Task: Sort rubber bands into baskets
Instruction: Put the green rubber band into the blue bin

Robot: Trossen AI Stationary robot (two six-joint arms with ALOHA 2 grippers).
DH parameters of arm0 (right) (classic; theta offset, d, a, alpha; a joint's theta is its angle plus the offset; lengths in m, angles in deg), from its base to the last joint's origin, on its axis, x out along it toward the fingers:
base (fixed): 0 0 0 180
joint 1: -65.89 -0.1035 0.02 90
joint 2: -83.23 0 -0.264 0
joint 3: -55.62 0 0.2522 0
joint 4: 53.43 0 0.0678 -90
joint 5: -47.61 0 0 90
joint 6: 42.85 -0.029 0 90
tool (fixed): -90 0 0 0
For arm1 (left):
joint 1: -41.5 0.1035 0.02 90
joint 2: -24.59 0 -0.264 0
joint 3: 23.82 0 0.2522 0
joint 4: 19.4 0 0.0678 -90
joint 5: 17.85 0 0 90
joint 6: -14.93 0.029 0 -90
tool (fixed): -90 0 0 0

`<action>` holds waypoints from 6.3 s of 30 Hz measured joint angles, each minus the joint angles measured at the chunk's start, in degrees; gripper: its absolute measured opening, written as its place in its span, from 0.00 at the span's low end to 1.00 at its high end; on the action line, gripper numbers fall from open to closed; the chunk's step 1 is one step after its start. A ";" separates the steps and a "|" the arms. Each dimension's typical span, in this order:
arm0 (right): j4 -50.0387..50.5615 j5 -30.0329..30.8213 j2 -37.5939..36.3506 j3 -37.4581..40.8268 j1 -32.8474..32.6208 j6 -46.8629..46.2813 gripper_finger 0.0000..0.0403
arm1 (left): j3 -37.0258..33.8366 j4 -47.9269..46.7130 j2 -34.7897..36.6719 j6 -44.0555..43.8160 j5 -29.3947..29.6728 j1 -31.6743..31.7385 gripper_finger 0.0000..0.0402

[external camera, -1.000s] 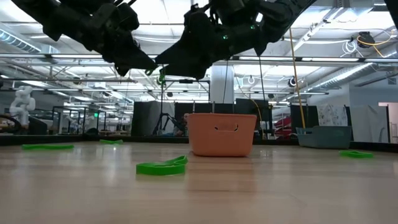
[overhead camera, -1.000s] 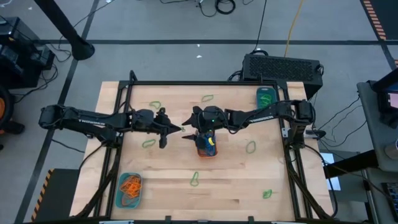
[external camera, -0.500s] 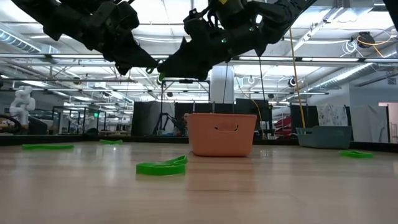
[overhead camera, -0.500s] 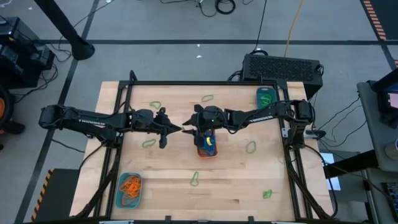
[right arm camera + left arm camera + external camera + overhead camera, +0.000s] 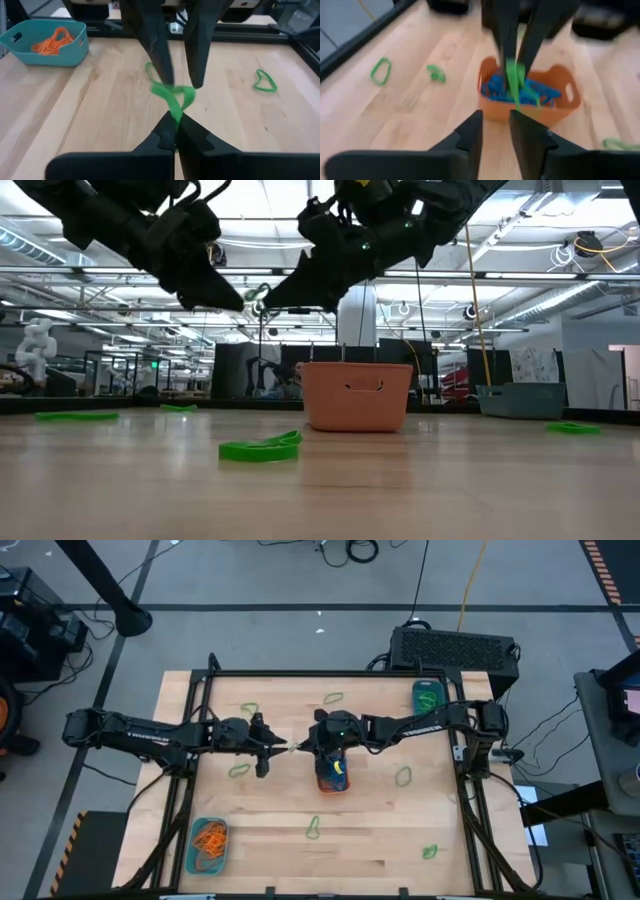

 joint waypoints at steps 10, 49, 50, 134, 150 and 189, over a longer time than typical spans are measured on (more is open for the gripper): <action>34.85 6.38 -13.38 0.00 4.41 5.60 0.00 | -0.07 -13.76 0.41 -0.18 0.24 0.22 0.38; 74.10 25.15 -21.44 12.79 44.54 -10.61 0.19 | -0.07 -22.69 0.50 -5.05 4.65 1.42 0.38; 74.10 25.15 -21.44 12.79 44.54 -10.70 0.21 | -0.07 -22.68 0.50 -5.06 4.65 1.42 0.38; 32.77 11.70 -11.44 0.37 -4.64 -12.35 0.33 | 0.68 -1.95 -6.38 5.35 1.03 -11.91 0.00; 2.84 7.57 -0.69 0.42 -11.48 -2.42 0.35 | 0.68 17.09 -4.83 7.52 2.18 -13.55 0.00; 20.24 21.51 -8.41 0.28 -10.64 -3.49 0.00 | 0.72 8.14 -6.38 3.89 2.53 -13.47 0.35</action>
